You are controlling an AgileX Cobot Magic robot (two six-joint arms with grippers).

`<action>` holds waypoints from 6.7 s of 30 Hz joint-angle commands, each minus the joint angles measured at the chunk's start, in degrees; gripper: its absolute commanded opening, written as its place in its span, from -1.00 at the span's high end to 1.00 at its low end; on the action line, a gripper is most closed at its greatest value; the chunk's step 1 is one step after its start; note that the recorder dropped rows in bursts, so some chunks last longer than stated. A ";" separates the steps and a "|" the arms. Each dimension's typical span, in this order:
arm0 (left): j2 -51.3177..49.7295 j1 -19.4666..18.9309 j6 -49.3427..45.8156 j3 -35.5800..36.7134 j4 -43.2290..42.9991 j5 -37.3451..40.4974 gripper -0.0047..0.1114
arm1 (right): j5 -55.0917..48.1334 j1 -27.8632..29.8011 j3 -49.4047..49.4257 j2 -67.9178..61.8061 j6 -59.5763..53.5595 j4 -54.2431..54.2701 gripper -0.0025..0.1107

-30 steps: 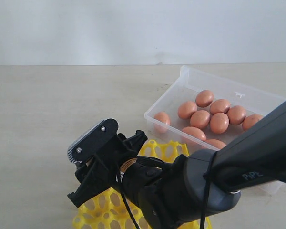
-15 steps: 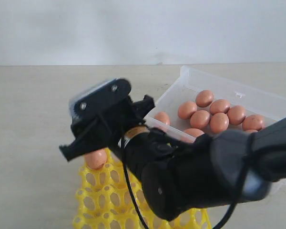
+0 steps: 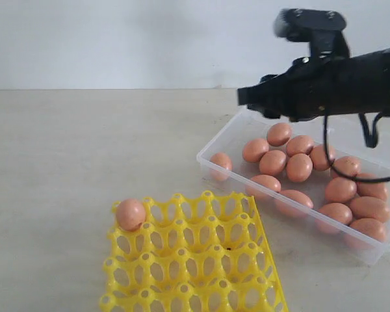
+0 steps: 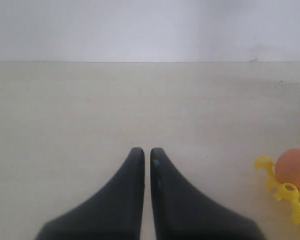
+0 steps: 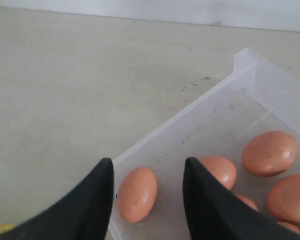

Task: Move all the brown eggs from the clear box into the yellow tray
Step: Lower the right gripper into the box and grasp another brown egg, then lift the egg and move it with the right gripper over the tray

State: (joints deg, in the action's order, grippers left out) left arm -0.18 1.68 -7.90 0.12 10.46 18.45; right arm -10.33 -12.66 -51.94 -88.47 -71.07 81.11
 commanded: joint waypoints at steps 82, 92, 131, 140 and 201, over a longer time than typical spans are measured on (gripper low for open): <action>0.18 0.25 0.39 -0.12 0.45 -0.65 0.85 | -46.67 10.40 -19.33 -16.35 35.35 -68.91 0.00; 0.18 0.25 0.39 -0.12 0.45 -0.65 0.85 | -38.06 10.40 -19.33 -20.23 31.90 -66.55 0.00; 0.18 0.25 0.39 -0.12 0.45 -0.65 0.85 | -37.92 10.40 -19.33 -27.26 31.50 -66.50 0.00; 0.18 0.25 0.39 -0.12 0.45 -0.65 0.85 | -35.06 10.40 -19.33 -27.26 31.50 -65.24 0.84; 0.18 0.25 0.39 -0.12 0.45 -0.65 0.85 | 58.71 -17.63 -2.41 -21.99 115.27 -132.62 0.96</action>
State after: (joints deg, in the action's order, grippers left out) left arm -0.18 1.68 -7.90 0.12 10.46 18.45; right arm 44.28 -29.63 -54.68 -110.60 45.07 -53.09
